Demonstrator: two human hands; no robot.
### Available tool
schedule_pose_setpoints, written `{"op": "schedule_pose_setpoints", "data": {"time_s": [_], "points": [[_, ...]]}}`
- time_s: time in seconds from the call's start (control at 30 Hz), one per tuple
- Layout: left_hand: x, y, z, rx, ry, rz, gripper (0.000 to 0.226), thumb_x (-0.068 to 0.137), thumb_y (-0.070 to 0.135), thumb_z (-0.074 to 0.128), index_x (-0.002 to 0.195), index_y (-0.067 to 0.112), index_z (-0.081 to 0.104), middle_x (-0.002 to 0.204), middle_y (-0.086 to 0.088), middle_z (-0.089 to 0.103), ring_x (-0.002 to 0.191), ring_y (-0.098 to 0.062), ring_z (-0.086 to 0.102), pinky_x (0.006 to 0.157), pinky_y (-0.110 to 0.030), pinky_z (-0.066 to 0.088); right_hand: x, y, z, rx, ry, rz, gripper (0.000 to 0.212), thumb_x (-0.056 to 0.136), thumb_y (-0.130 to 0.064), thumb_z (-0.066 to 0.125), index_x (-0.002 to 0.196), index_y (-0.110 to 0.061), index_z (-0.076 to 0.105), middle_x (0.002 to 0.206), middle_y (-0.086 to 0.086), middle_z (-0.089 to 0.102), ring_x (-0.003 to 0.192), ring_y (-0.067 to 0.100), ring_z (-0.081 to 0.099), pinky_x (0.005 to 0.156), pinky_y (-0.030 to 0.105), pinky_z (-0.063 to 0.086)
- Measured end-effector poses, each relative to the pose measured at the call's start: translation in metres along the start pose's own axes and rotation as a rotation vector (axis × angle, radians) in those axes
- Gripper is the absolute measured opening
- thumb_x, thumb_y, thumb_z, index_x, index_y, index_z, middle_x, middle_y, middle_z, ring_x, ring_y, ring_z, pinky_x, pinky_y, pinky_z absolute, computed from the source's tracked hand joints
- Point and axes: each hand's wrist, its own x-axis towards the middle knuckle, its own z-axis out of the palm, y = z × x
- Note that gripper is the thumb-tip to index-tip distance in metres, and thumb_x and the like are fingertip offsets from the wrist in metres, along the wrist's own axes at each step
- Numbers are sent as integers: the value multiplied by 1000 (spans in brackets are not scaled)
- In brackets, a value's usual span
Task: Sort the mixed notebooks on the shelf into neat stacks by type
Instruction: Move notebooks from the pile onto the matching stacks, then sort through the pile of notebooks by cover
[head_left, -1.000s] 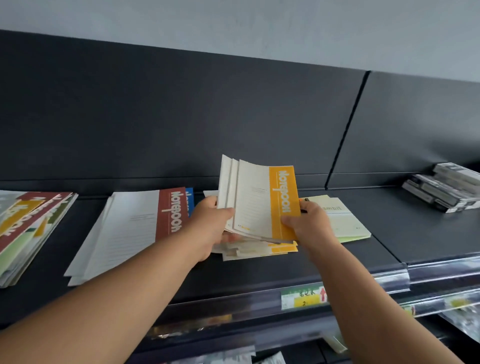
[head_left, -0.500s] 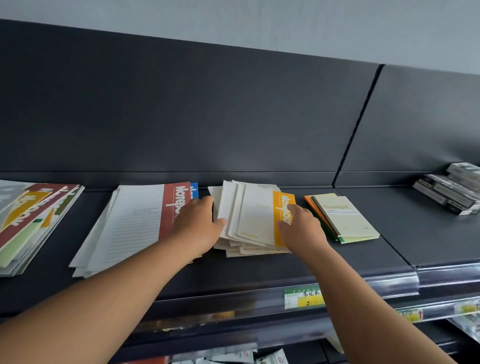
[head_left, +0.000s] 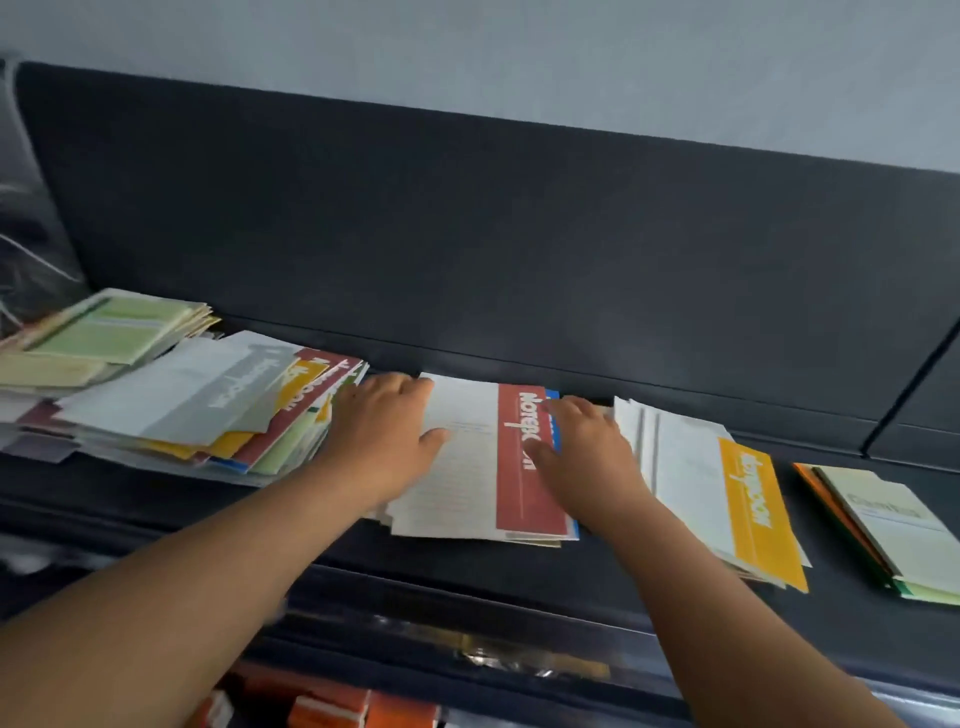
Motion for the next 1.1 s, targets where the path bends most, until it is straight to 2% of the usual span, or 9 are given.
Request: {"op": "schedule_pose_setpoints", "data": {"time_s": [0.13,0.3,0.43,0.57,0.67,0.77,0.83,0.93,1.1], "points": [[-3,-74,-13,50,11,-136,57,93,52,46,141,21,40,144,-3,46,132,-24,40,107,-42,31,12,-61,24,72,-42,-103,53,97,-38,54,145,-18,42,150,2,42,136,24,40,112,38,35],[-3,-162,-25,85,-20,-254,58,92,54,44,140,20,41,139,-4,50,129,-25,44,103,-39,35,26,-137,56,188,-128,-136,54,99,-39,52,148,-21,37,152,0,40,137,21,40,108,33,35],[4,-225,-30,115,-84,-338,58,92,57,41,136,18,43,134,-7,53,123,-27,49,96,-38,41,39,-187,85,218,-196,-93,48,98,-39,52,141,-20,44,143,3,49,128,22,49,99,32,41],[7,-268,-25,21,-205,-404,61,90,62,37,133,19,44,127,-7,55,114,-29,53,90,-40,44,49,-222,113,264,-229,-13,44,98,-41,51,138,-24,46,134,-3,54,114,17,57,83,27,48],[6,-280,-20,9,-258,-370,60,90,64,34,127,19,45,125,-7,53,113,-28,50,86,-40,42,51,-240,131,242,-254,58,39,98,-44,47,130,-22,48,123,-1,58,98,15,56,77,28,50],[4,-280,-20,62,-237,-283,56,91,64,31,125,21,46,127,-6,54,121,-28,44,95,-43,36,50,-251,146,183,-236,95,35,95,-48,46,115,-20,50,108,-1,57,102,24,56,84,41,53],[3,-279,-18,57,-234,-228,55,91,64,31,122,22,47,126,-4,56,122,-28,43,96,-44,33,48,-256,151,166,-232,117,37,95,-48,45,117,-19,50,108,-2,53,107,26,52,86,39,49],[1,-278,-15,-3,-239,-169,48,90,65,33,110,23,48,118,-1,60,114,-27,48,90,-42,35,44,-262,150,218,-226,175,44,96,-44,46,132,-17,48,120,1,51,112,23,51,91,36,47],[0,-266,-16,-68,-276,-39,45,92,61,33,115,25,48,121,3,57,118,-23,45,92,-41,34,46,-255,141,422,-151,355,51,94,-34,56,140,-17,43,127,1,56,95,14,51,76,26,41]]}}
